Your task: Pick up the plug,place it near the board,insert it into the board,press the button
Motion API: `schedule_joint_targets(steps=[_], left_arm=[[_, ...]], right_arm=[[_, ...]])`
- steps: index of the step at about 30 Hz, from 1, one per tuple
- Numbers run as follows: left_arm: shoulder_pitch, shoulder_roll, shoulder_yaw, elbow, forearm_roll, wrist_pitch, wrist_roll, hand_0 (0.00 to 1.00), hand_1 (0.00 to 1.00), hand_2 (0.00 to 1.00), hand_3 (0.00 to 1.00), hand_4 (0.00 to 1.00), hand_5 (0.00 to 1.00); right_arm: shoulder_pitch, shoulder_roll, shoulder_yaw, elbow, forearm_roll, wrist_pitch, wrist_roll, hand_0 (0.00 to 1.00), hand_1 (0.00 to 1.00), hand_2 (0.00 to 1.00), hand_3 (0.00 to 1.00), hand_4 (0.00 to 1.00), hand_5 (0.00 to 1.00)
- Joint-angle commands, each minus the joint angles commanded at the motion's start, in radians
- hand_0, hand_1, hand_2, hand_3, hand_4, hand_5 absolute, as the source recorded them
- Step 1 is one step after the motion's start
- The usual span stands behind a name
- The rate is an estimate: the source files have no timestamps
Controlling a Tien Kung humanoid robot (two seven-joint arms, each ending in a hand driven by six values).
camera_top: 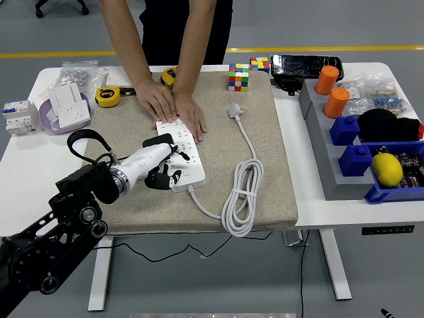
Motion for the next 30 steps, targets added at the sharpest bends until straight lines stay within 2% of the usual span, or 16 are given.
schedule_joint_targets(steps=[3,4,6,9,10,11,12,15,16,18,21,22,26,27,28,30], left_arm=[[-0.003,-0.014,-0.021,0.017,-0.011,0.031,-0.019,0.180,0.053,0.149,0.672,0.457,0.002],[-0.004,-0.017,-0.027,0.024,-0.018,0.041,-0.028,0.252,0.282,0.298,0.492,0.799,0.067],[-0.005,-0.024,-0.037,0.039,-0.033,0.071,-0.050,0.252,0.282,0.298,0.492,0.799,0.067],[-0.009,-0.040,-0.046,0.080,-0.117,0.153,-0.111,0.252,0.282,0.298,0.492,0.799,0.067],[-0.011,-0.045,-0.050,0.093,-0.145,0.181,-0.132,0.412,0.500,0.507,0.436,0.899,0.125],[-0.012,-0.049,-0.053,0.100,-0.167,0.199,-0.145,0.412,0.500,0.507,0.436,0.899,0.125],[-0.015,-0.056,-0.059,0.113,-0.198,0.210,-0.162,0.412,0.500,0.507,0.436,0.899,0.125],[-0.023,-0.069,-0.062,0.140,-0.299,0.200,-0.200,0.412,0.500,0.507,0.436,0.899,0.125],[-0.026,-0.073,-0.065,0.149,-0.333,0.197,-0.212,0.739,0.831,0.765,0.649,0.998,0.220],[-0.033,-0.080,-0.072,0.167,-0.372,0.195,-0.223,0.739,0.831,0.765,0.649,0.998,0.220],[-0.046,-0.091,-0.081,0.203,-0.384,0.206,-0.229,0.739,0.831,0.765,0.649,0.998,0.220],[-0.050,-0.094,-0.084,0.217,-0.381,0.218,-0.232,0.884,0.966,0.934,0.920,0.998,0.296],[-0.070,-0.109,-0.110,0.276,-0.340,0.266,-0.242,0.884,0.966,0.934,0.920,0.998,0.296],[-0.073,-0.110,-0.116,0.285,-0.325,0.270,-0.242,0.884,0.966,0.934,0.920,0.998,0.296],[-0.077,-0.112,-0.123,0.298,-0.297,0.276,-0.239,0.932,0.994,0.965,0.937,0.998,0.272],[-0.087,-0.113,-0.138,0.323,-0.241,0.278,-0.230,0.932,0.994,0.965,0.937,0.998,0.272]], right_arm=[[-0.001,0.001,-0.001,0.000,0.000,0.000,-0.001,0.844,0.754,0.740,0.773,0.998,0.893],[-0.001,0.001,-0.002,0.000,0.000,0.000,-0.001,0.844,0.754,0.740,0.772,0.998,0.893],[-0.001,0.002,-0.004,0.000,0.002,0.000,0.000,0.844,0.754,0.740,0.772,0.998,0.893],[-0.003,0.002,-0.004,0.000,0.000,0.001,-0.001,0.844,0.754,0.740,0.772,0.998,0.893],[-0.004,0.002,-0.004,0.000,0.000,0.001,-0.001,0.844,0.754,0.740,0.772,0.998,0.893],[-0.004,0.002,-0.004,0.000,0.000,0.001,-0.002,0.844,0.754,0.740,0.772,0.998,0.893],[-0.005,0.002,-0.003,0.000,-0.002,0.001,-0.003,0.844,0.754,0.740,0.772,0.998,0.893],[-0.005,0.001,-0.006,0.000,-0.001,0.001,-0.003,0.844,0.754,0.740,0.772,0.998,0.893],[-0.004,0.001,-0.006,0.000,-0.002,0.001,-0.004,0.844,0.754,0.740,0.773,0.998,0.893],[-0.003,0.001,-0.008,0.000,0.001,0.001,-0.002,0.844,0.754,0.740,0.773,0.998,0.893],[-0.002,0.001,-0.007,0.000,0.000,0.001,-0.003,0.844,0.754,0.740,0.773,0.998,0.893],[-0.002,0.001,-0.008,0.000,0.002,0.000,-0.003,0.844,0.753,0.740,0.773,0.998,0.894],[-0.002,0.002,-0.008,0.000,0.003,0.001,-0.003,0.844,0.753,0.740,0.773,0.998,0.894],[-0.002,0.002,-0.008,0.000,0.003,0.001,-0.003,0.844,0.753,0.740,0.773,0.998,0.894],[-0.002,0.002,-0.008,0.000,0.002,0.001,-0.003,0.844,0.753,0.740,0.772,0.998,0.895],[-0.002,0.003,-0.008,0.000,0.003,0.001,-0.003,0.844,0.753,0.740,0.772,0.998,0.895]])
